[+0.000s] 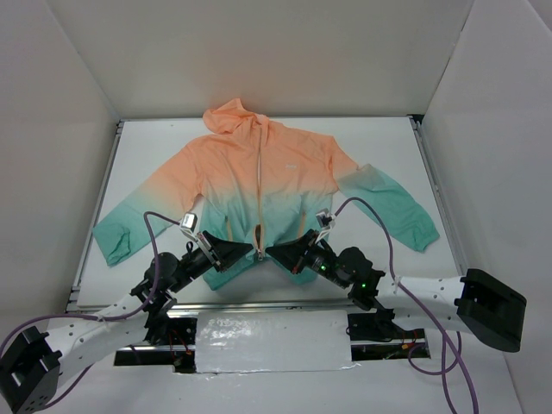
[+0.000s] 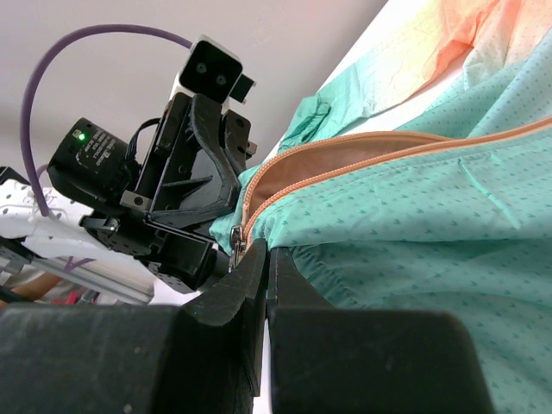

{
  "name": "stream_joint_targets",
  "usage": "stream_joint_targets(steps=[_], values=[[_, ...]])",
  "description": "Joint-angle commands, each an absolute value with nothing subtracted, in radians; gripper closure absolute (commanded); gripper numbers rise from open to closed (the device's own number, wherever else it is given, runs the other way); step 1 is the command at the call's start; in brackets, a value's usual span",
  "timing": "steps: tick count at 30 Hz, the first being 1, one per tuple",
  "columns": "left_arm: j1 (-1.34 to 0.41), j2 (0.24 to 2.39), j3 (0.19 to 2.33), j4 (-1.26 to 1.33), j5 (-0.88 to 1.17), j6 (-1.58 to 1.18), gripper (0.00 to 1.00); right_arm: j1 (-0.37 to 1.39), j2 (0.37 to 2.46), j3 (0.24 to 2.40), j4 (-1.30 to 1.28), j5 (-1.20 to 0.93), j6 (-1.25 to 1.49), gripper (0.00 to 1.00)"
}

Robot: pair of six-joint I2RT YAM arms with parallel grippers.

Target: Zip up the jacket

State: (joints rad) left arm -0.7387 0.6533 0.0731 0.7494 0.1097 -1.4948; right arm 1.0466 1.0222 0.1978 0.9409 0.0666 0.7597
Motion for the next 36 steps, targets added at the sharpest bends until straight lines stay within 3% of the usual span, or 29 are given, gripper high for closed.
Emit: stream_joint_targets(steps=[1,36], values=[[-0.746,0.658,0.074,0.83,0.121,-1.493,1.0,1.04,1.022,0.244,0.999,0.061,0.736,1.0],[-0.746,0.653,0.09,0.804,0.123,-1.46,1.0,1.009,1.078,0.307,0.985,0.041,0.747,1.0]])
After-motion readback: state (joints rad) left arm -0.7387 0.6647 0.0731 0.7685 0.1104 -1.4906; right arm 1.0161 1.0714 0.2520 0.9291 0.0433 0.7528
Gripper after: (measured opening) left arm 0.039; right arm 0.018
